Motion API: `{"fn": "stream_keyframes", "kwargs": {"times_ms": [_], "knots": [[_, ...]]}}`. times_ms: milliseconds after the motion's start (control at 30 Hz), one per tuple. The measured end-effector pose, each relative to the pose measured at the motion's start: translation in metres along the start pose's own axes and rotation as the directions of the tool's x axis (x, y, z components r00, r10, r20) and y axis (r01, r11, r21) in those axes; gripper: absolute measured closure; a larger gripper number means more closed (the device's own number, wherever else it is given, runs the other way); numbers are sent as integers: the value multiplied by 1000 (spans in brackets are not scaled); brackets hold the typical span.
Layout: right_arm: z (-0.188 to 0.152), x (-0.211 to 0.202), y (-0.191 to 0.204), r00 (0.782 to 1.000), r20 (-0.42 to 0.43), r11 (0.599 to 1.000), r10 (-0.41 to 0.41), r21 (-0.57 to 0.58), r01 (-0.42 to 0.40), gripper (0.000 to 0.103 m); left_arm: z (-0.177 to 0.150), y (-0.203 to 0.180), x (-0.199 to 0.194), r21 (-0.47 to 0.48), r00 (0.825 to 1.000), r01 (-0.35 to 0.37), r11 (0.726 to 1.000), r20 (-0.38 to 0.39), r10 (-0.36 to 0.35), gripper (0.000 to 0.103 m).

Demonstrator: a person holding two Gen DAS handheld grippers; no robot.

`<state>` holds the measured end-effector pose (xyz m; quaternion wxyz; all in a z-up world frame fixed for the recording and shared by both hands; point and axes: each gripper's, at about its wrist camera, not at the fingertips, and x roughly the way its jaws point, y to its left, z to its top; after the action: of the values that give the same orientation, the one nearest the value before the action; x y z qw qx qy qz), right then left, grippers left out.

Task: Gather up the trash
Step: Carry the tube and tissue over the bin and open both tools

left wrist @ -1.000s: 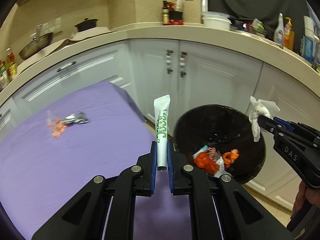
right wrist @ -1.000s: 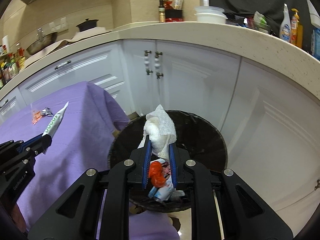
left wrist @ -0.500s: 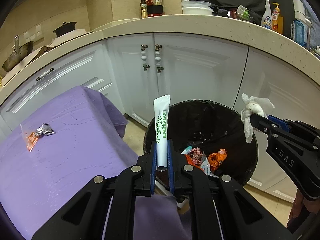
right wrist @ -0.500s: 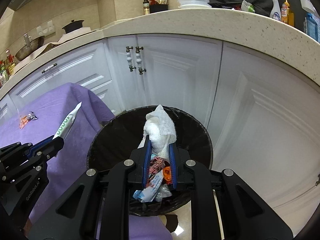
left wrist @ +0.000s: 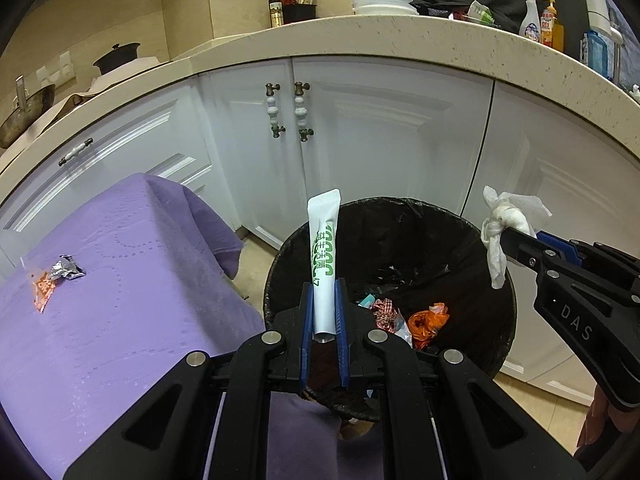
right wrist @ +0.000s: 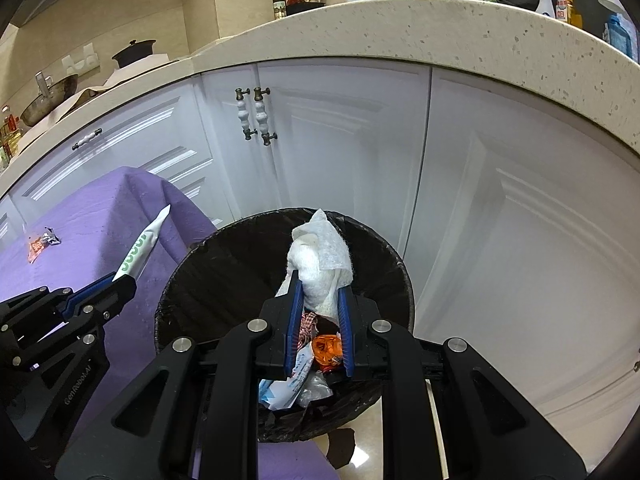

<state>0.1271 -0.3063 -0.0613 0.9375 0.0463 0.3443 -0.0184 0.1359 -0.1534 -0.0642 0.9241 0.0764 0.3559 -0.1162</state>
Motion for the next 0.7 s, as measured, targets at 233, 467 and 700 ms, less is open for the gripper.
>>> {"fn": "stream_keyframes", "kwargs": {"times_ms": [233,467,700], "knots": [[0,9,-2,1000,-6,1000,-8,11,8,84,-2,-4,14,-1,1000,-3,1000,-16,3,87],[-1,13,-4,1000,-10,1000,-14,22,14,66,-2,-5,18,-5,1000,10,1000,-28,-10,62],[2,7,-2,1000,4,1000,-13,22,13,66,0,2,11,-23,1000,5,1000,-17,-5,57]]}}
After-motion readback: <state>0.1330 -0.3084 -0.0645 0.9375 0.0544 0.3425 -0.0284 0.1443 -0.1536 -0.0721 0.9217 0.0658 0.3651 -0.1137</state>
